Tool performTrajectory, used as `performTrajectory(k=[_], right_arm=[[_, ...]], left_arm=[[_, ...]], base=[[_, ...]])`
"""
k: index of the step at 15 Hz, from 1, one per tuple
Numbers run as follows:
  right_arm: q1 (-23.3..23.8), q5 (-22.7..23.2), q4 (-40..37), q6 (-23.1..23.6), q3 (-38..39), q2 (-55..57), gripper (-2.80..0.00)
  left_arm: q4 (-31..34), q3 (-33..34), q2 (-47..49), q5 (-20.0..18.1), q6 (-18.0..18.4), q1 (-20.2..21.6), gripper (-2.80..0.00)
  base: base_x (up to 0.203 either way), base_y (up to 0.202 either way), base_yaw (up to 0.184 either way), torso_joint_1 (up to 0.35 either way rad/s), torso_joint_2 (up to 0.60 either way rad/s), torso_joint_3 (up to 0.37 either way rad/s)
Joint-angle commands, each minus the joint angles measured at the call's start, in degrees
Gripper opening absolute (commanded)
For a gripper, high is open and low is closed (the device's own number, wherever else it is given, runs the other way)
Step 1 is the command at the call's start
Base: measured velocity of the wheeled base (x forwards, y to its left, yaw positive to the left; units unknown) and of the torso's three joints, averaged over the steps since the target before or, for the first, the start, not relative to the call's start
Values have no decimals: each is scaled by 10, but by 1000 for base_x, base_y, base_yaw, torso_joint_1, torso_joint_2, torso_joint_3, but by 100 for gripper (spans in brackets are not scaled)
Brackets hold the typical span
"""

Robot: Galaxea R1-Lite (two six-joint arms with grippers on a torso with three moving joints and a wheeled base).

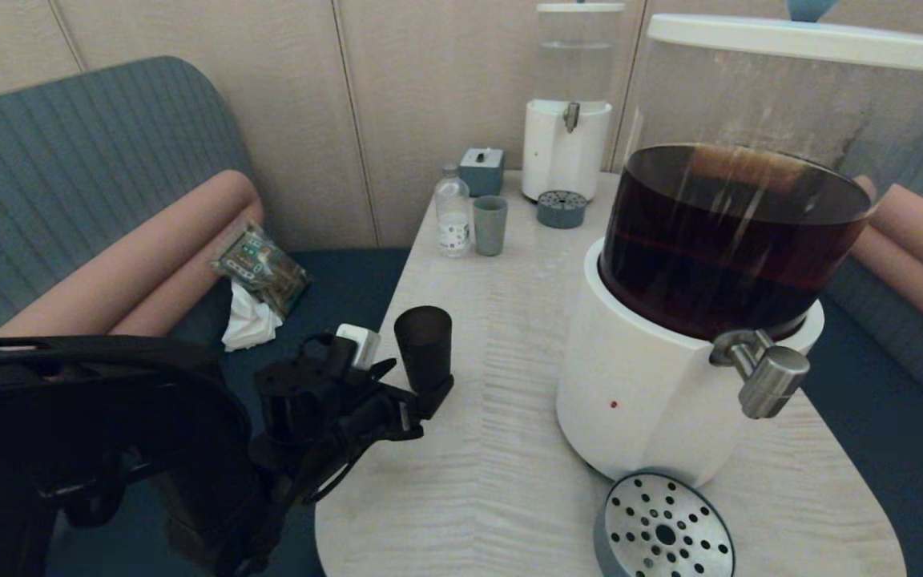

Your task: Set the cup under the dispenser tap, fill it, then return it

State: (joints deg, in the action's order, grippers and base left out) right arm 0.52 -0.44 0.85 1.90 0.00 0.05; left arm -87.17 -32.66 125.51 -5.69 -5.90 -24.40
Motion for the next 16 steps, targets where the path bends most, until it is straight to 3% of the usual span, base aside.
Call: performTrajectory(k=[1,8,14,15,16], right_arm=[[0,0,0,0,2,0,-280],[0,0,0,0,2,0,-280],[0,0,0,0,2,0,-280],[0,0,0,0,2,0,-280],[0,0,0,0,1,0,-280]], left_arm=[[-5,43,-54,0,0,-7,0],[-5,214,-269,-3,-3,-23,0],[-5,278,-419,3,-5,-17,0],[-5,293,-436,3,-5,-9,-148],[-5,302,-448,3,-6,-2,-280]], base=[[0,0,0,0,0,0],[0,0,0,0,0,0],[0,0,0,0,0,0],[0,0,0,0,0,0],[0,0,0,0,0,0]])
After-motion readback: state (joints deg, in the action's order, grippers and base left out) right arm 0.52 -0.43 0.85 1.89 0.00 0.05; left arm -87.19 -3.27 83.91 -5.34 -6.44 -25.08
